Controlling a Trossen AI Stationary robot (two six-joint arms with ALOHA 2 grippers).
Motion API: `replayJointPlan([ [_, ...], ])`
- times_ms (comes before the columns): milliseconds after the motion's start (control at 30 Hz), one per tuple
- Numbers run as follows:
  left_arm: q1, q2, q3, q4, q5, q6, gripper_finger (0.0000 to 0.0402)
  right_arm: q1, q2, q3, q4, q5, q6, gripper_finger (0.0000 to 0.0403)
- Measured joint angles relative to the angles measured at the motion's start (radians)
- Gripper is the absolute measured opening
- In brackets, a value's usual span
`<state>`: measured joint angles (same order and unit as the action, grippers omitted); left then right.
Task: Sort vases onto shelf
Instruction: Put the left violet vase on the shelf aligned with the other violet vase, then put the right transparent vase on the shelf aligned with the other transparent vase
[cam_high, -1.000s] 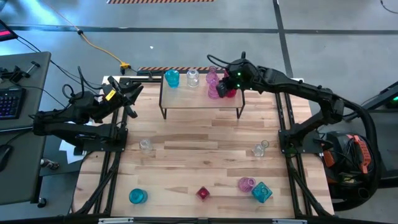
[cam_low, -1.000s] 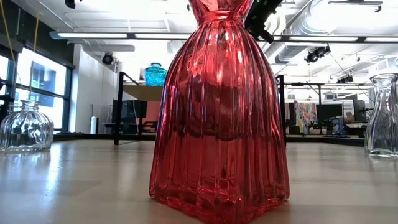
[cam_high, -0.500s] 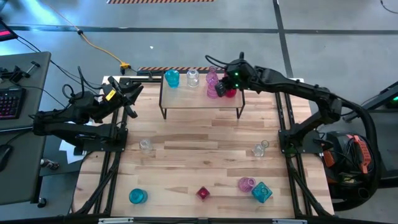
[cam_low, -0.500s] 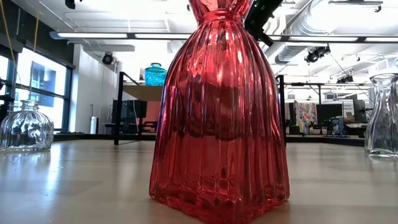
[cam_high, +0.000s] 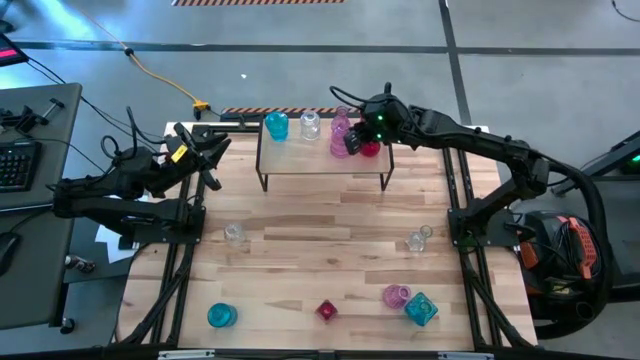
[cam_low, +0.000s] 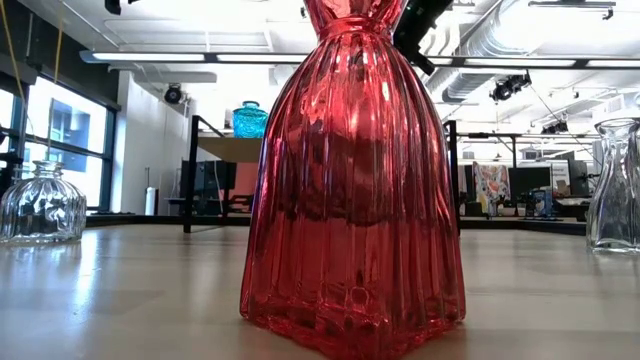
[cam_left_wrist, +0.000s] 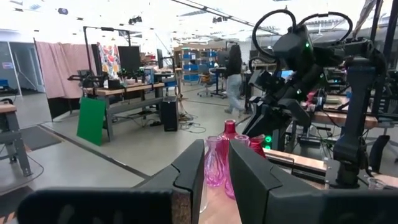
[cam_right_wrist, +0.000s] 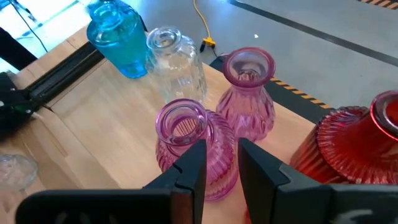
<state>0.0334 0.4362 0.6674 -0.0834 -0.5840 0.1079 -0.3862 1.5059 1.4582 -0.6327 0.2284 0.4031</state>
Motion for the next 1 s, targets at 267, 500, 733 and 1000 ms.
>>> replayJointPlan([
  [267, 0.000, 0.000, 0.000, -0.003, 0.000, -0.002, 0.0065, 0.000, -0.001, 0.043, -0.113, 0.009, 0.007, 0.0073],
  [500, 0.000, 0.000, 0.000, -0.003, 0.000, 0.000, 0.0065, 0.013, -0.003, 0.276, -0.427, 0.025, 0.029, 0.0073],
  [733, 0.000, 0.000, 0.000, -0.022, 0.000, 0.001, 0.0065, 0.061, -0.004, 0.439, -0.821, -0.028, 0.182, 0.0073],
  [1000, 0.000, 0.000, 0.000, -0.054, -0.003, 0.001, 0.0065, 0.182, -0.051, 0.325, -0.905, -0.165, 0.391, 0.0073],
])
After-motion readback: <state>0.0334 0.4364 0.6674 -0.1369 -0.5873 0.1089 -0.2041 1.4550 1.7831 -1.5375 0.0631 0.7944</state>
